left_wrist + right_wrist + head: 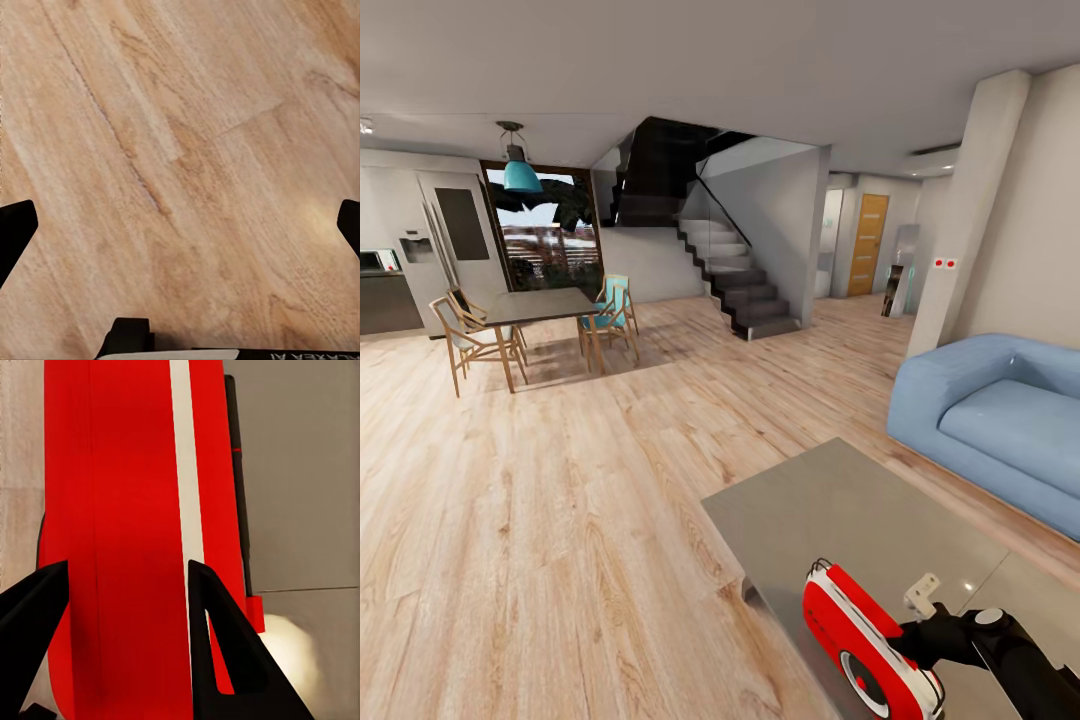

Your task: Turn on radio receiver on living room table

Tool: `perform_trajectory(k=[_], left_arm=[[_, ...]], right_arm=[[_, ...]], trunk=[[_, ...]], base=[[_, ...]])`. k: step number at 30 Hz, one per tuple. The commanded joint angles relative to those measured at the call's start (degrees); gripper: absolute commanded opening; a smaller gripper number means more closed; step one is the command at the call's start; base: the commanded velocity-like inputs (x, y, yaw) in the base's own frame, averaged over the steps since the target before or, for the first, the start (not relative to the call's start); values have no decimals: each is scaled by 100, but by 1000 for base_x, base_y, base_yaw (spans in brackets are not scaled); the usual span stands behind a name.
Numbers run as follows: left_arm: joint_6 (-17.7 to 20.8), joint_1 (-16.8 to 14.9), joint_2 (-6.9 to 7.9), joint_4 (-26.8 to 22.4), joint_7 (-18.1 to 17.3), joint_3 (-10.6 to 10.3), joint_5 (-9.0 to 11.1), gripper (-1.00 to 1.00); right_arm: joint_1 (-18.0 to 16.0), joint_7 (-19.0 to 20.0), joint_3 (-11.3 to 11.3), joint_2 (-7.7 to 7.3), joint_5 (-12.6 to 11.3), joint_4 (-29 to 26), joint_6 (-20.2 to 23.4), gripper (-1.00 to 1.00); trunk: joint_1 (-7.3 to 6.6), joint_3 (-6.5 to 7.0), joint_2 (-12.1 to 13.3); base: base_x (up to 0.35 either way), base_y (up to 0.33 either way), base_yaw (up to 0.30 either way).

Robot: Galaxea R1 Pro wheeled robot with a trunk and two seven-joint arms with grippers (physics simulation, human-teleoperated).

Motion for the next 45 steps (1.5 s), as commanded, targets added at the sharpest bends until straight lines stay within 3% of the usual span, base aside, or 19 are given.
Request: perform_trajectory(k=[1,35,45], left_arm=[[0,0,1,0,6,0,-2,100],[3,0,6,8,25,0,-4,100],[9,0,11,7,25,0,-5,100]], right_arm=[[-1,0,-1,0,-25,-2,1,-100],[-1,22,-10,14,-25,-13,9,-100],[-1,93,-19,58,-55,-275,17,-100]], trunk=[[-23,19,41],[-770,629,1405],[-989,809,1806]], base=[[0,0,0],[0,0,0],[0,0,0]])
